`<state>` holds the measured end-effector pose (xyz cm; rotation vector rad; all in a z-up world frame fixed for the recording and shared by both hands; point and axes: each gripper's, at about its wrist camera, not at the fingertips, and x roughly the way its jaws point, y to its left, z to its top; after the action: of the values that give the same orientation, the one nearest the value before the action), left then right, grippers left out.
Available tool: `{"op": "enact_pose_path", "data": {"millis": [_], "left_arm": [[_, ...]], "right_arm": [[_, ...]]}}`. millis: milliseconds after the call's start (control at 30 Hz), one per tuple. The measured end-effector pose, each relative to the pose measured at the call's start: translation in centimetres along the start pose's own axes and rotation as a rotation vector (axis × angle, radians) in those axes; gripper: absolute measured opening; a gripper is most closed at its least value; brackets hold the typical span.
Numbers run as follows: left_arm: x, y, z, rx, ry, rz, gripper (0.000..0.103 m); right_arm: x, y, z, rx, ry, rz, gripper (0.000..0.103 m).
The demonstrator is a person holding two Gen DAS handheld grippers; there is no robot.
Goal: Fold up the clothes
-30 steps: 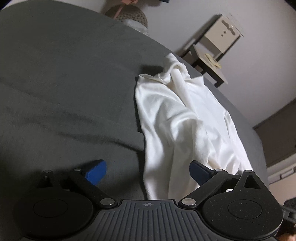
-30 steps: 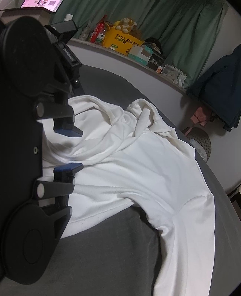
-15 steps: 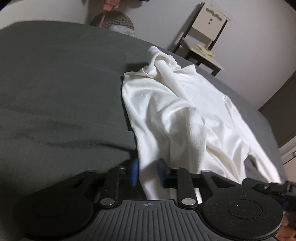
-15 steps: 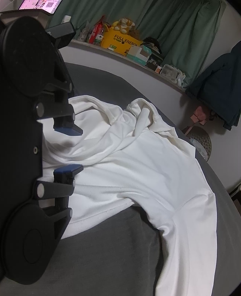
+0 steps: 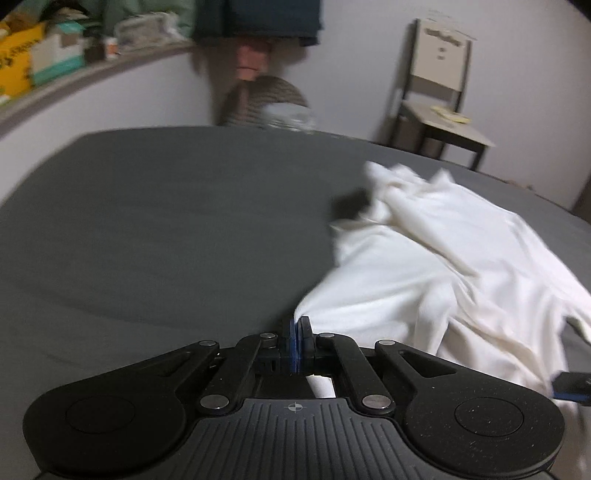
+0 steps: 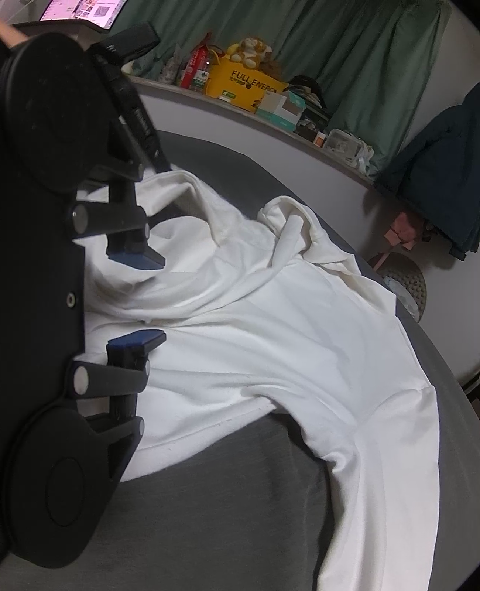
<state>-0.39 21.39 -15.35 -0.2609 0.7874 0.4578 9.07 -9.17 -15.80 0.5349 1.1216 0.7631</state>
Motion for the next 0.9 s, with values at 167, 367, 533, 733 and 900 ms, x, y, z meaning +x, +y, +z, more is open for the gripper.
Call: {"op": "enact_pose_path", "data": {"millis": [167,367,533,733,900], "left_arm": [[-0.5,4.4,2.1,0.062,0.018,0.144,0.000],[-0.7,7.8,5.4,0.162,0.028,0.278,0.000],[-0.1,10.7,8.5,0.148,0.053,0.365,0.001],[3.4,10.4,10.6,0.254,0.078,0.418,0.001],[7.6,9.7,11.3,0.278,0.170,0.413,0.001]], "right_arm": [[1.1,2.0,-1.2,-0.115,0.081,0.062,0.049],[3.4,6.7,-5.3,-0.414,0.212,0.088,0.050],[4.1,9.8,-8.7,-0.654,0.277,0.132,0.050],[4.2,12.4,-13.2,-0.905,0.303,0.173,0.055],[5.1,12.4,-14.3,-0.957,0.334,0.149,0.056]]}}
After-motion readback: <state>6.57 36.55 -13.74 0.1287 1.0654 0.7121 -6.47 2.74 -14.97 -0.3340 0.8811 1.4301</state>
